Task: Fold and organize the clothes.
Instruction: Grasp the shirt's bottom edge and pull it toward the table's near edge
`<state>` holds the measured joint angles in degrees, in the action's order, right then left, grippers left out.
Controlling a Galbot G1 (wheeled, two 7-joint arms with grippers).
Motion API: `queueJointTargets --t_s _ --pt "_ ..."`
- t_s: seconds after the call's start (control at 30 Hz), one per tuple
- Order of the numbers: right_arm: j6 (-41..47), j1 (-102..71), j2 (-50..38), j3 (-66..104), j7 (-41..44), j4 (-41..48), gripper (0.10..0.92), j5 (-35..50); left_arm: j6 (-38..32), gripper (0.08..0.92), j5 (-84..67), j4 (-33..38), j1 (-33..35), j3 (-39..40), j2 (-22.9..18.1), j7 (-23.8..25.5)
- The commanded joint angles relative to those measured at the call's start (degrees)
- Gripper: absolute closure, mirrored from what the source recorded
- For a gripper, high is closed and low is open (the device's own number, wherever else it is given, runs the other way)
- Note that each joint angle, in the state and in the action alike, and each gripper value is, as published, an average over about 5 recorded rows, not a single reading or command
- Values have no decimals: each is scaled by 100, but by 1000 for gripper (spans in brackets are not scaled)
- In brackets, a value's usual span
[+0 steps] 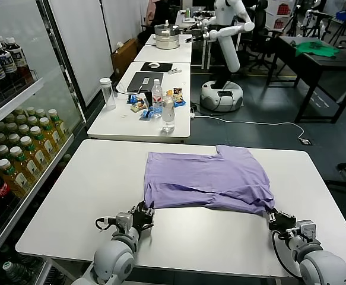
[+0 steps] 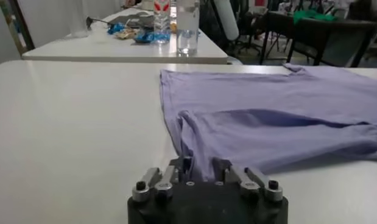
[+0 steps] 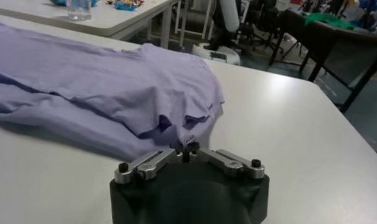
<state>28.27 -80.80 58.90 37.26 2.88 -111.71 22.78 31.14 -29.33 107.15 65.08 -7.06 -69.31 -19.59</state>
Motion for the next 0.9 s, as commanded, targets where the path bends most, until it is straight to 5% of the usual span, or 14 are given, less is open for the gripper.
queueJointTargets --t_s 0.03,0.27,0.53,0.9 --pt "-18 -157 -143 77 48 -214 906 50 -92 723 -478 -63 55 -76 32 105" --pt "-30 -690 -422 350 247 -593 906 123 -149 891 -690 708 611 -314 309 243" --pt "-180 -1644 -473 872 700 -881 906 -157 -147 901 -664 1791 1585 -571 487 293" --pt "-568 -2570 -237 1358 939 -845 906 -541 -154 901 -525 2325 2633 -941 665 303"
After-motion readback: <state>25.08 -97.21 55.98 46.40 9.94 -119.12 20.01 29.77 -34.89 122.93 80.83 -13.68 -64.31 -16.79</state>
